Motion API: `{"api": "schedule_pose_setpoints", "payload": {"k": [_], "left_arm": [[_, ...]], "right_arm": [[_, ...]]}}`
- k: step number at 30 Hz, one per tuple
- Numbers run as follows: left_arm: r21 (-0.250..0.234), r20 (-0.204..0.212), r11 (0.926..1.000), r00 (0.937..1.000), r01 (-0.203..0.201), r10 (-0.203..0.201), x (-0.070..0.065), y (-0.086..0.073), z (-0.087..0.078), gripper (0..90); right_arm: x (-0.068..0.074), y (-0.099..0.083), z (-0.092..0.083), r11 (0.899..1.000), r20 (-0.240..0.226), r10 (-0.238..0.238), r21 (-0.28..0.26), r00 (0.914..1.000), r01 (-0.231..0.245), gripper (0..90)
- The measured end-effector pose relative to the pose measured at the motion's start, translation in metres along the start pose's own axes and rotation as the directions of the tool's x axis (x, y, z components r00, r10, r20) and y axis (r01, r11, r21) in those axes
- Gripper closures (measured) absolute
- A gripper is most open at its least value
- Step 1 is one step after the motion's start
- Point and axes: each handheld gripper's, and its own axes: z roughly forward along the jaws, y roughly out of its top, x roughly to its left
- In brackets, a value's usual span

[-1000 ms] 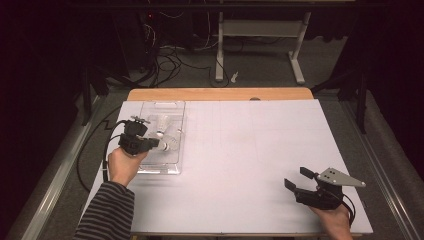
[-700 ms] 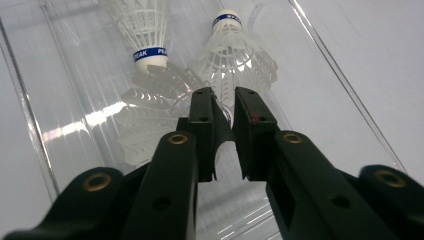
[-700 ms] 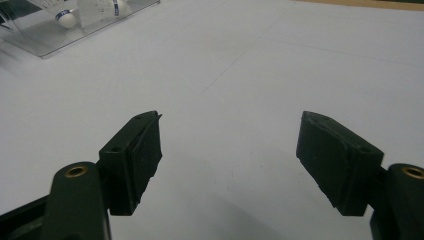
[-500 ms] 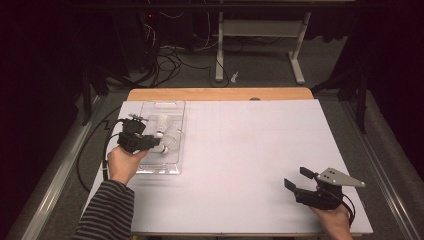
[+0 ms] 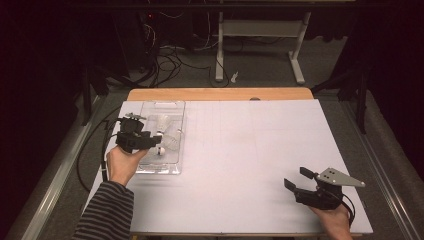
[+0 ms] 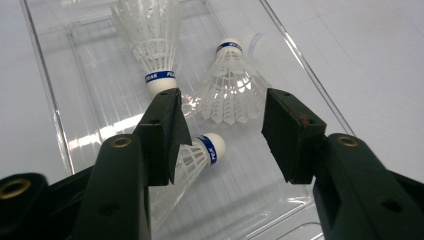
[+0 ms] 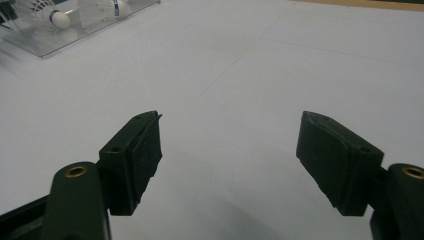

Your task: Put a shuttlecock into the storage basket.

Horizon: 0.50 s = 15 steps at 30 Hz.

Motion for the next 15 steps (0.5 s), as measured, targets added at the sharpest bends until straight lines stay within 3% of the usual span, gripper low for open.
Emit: {"api": "schedule_pose_setpoints", "payload": {"k": [15], "left_arm": [[-0.019,0.052,0.9987,0.9975,-0.048,0.048,-0.020,-0.005,-0.009,44.2]], "right_arm": [[0.000,0.000,0.000,1.000,-0.002,0.005,-0.002,1.0000,-0.005,26.8]]}}
